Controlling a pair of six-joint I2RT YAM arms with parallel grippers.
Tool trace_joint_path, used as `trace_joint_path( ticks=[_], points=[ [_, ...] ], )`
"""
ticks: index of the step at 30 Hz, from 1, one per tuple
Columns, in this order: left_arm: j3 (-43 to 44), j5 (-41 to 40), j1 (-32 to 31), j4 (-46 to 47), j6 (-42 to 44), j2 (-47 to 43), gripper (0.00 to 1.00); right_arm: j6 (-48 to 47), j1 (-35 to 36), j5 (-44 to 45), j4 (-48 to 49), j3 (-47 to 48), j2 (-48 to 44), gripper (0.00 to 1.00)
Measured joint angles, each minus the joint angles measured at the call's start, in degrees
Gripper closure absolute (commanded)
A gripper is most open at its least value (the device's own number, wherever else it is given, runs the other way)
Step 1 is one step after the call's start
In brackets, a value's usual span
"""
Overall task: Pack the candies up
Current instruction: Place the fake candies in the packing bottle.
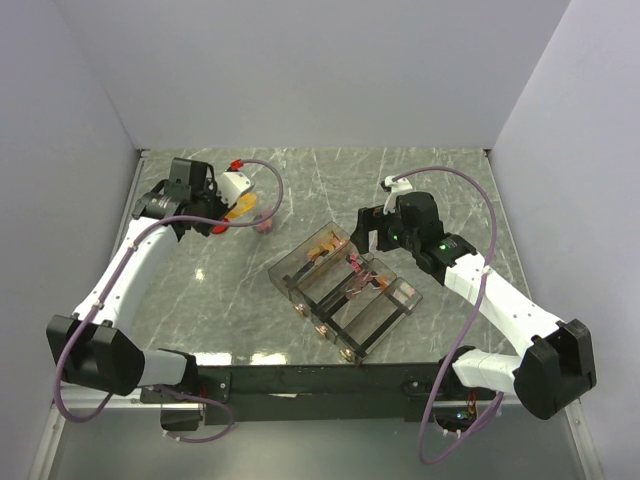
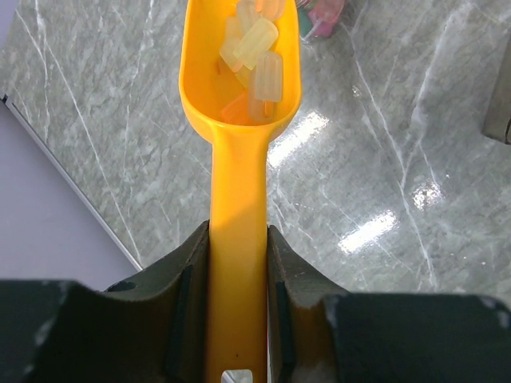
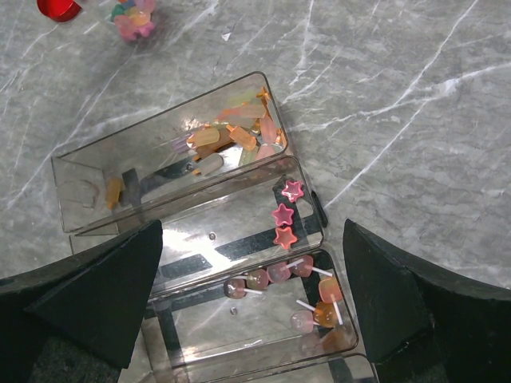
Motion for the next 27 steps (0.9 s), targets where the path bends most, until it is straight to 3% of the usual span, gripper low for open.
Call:
trace_joint_path(
  ticks=[27],
  points=[
    [4.9, -7.8, -4.7, -3.7, 2.8, 3.6, 0.99, -0.2, 0.0, 0.0, -0.1, 0.0, 0.0, 0.0]
  ],
)
